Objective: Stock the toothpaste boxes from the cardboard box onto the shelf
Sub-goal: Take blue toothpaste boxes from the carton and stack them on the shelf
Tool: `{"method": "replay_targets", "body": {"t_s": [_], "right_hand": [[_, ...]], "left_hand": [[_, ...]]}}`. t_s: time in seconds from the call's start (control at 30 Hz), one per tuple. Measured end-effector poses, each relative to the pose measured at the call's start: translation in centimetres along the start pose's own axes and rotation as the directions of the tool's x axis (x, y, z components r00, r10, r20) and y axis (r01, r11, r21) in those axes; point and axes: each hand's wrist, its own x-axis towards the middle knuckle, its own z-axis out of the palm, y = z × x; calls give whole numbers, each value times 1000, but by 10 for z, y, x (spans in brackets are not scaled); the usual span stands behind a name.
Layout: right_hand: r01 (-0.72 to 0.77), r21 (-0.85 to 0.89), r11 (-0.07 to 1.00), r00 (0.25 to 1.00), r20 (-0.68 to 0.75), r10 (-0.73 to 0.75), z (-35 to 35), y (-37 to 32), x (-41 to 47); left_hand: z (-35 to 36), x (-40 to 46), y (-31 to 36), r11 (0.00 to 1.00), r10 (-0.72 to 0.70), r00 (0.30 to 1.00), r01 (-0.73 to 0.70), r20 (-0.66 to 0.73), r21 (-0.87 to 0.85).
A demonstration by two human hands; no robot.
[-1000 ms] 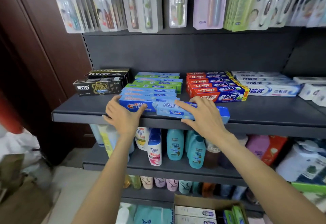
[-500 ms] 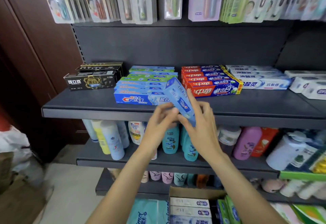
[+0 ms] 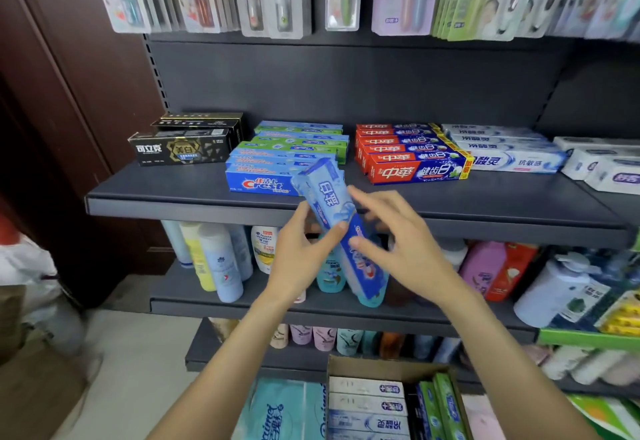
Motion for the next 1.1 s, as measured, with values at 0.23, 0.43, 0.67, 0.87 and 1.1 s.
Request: {"method": "replay_targets", "body": {"t_s": [0.23,0.43,0.67,0.87,1.1], "right_hand": [[502,-692,519,850,284,-443,-31,-12,46],[344,-618,707,903,11,-430,-30,-15,89],[26,-534,845,986,-125,-109,-26,30,164],[-49,-598,800,999,-25,42,24,82,251],[-20,-770,637,958,167,232,53,115,295]], "left_hand": [[-38,35,35,382,92,907,-412,410,827],[-57,79,61,94,607,723,-477,330,874],[-92,115,10,323,544,821,-394,172,860],[-103,147,-44,267,87,972,-233,217,935],[-106,151,-50,261,53,970,-242,237,934]]}}
